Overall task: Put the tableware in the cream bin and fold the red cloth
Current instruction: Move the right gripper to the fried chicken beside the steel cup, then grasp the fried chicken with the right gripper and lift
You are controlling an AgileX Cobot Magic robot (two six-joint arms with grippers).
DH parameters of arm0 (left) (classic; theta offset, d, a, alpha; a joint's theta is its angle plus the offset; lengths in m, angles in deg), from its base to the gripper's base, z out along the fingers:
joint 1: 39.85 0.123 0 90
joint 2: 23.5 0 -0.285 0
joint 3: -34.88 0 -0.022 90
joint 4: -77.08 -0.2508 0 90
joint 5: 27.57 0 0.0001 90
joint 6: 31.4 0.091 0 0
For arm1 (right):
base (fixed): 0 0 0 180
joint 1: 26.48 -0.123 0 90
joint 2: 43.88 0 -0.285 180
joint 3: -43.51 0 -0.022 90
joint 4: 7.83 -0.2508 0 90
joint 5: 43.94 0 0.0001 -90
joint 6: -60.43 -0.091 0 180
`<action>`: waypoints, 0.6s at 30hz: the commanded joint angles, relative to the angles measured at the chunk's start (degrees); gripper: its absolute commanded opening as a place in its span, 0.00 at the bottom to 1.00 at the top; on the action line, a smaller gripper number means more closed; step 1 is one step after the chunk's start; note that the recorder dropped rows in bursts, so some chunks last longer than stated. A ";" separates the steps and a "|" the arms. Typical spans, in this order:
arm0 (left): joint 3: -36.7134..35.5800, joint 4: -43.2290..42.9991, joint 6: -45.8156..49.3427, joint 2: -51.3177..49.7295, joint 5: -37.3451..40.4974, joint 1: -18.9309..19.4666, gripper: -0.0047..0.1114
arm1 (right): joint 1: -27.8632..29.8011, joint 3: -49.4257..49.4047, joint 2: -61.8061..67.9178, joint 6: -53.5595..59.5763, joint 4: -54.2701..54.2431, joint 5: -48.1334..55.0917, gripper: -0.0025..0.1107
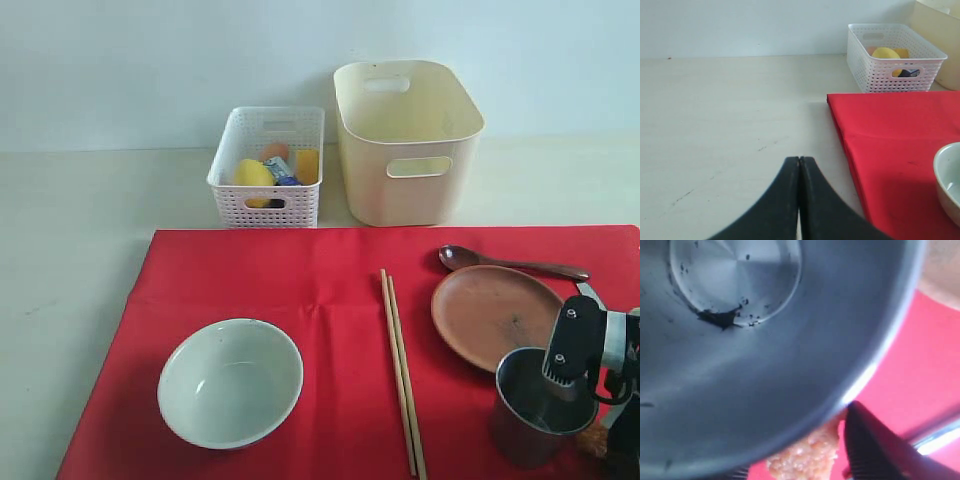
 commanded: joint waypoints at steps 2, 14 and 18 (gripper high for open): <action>-0.17 0.35 -0.30 0.24 -0.32 0.24 0.04 | 0.21 -0.17 0.06 0.20 -0.40 -0.07 0.16; -0.17 0.35 -0.30 0.24 -0.32 0.24 0.04 | 0.21 -0.17 -6.21 -0.60 4.16 0.72 0.07; -0.17 0.35 -0.30 0.24 -0.32 0.24 0.04 | 0.21 -0.17 -9.96 -10.03 8.87 -0.76 0.07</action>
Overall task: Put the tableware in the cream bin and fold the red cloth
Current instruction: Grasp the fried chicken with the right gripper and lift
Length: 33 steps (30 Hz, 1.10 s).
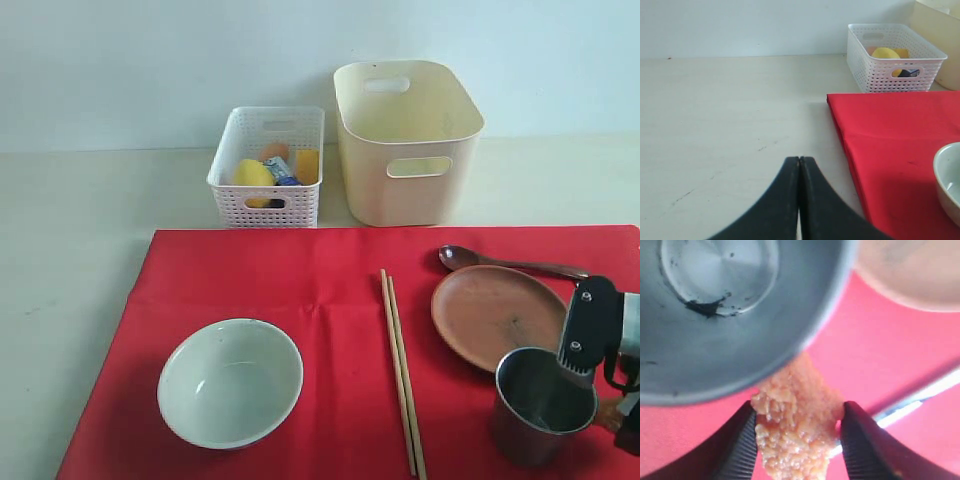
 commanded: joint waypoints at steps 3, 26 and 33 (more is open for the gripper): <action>-0.17 0.35 -0.30 0.24 -0.32 0.24 0.04 | 0.21 -0.04 -6.61 -17.99 9.88 -1.91 0.07; -0.17 0.35 -0.30 0.24 -0.32 0.24 0.04 | 0.21 -2.08 -43.39 -75.10 16.56 -16.94 0.07; -0.17 0.35 -0.30 0.24 -0.32 0.24 0.04 | 0.21 -3.06 -41.26 -29.39 -28.54 -21.36 0.07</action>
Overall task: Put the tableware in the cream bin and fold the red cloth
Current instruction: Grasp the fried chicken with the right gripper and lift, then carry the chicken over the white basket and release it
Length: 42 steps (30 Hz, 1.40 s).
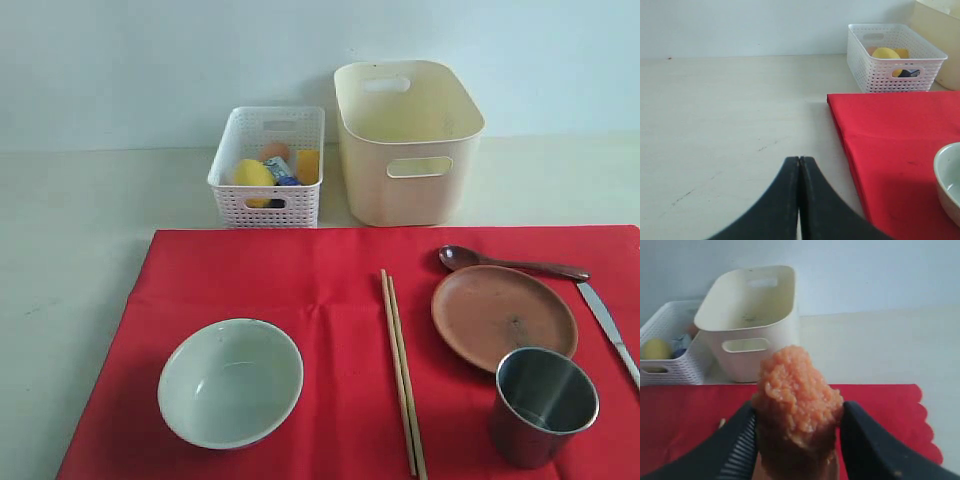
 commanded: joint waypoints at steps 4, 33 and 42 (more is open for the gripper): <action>-0.17 0.35 -0.30 0.24 -0.32 0.24 0.04 | 0.21 3.12 6.69 45.95 -43.83 3.48 0.07; -0.17 0.35 -0.30 0.24 -0.32 0.24 0.04 | 0.21 35.26 30.21 54.93 -52.40 30.84 0.07; -0.17 0.35 -0.30 0.24 -0.32 0.24 0.04 | 0.21 36.16 30.21 55.60 -52.66 33.97 0.07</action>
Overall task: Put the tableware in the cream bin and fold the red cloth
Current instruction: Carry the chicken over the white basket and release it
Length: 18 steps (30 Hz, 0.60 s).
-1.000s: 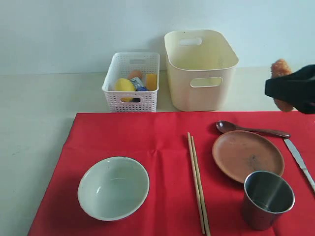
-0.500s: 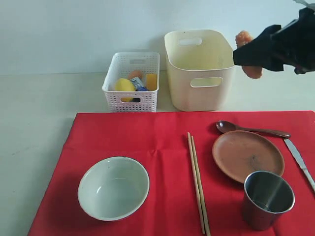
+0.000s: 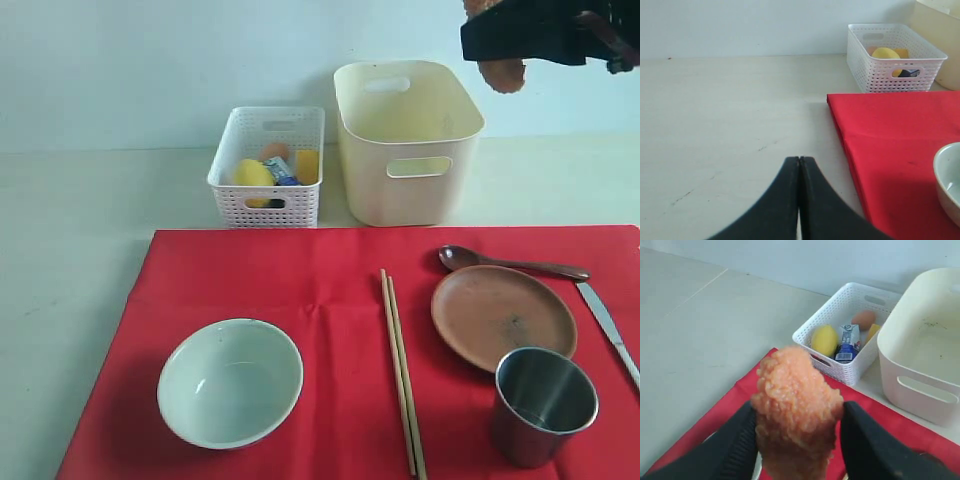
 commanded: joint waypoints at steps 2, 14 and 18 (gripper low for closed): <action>-0.17 0.35 -0.30 0.24 -0.32 0.24 0.04 | 0.21 0.58 0.23 0.95 -0.11 2.92 0.07; -0.17 0.35 -0.30 0.24 -0.32 0.24 0.04 | 0.21 -4.00 -1.92 -0.04 2.98 2.02 0.07; -0.17 0.35 -0.30 0.24 -0.32 0.24 0.04 | -0.06 -5.38 -4.67 -2.05 4.60 -0.42 0.06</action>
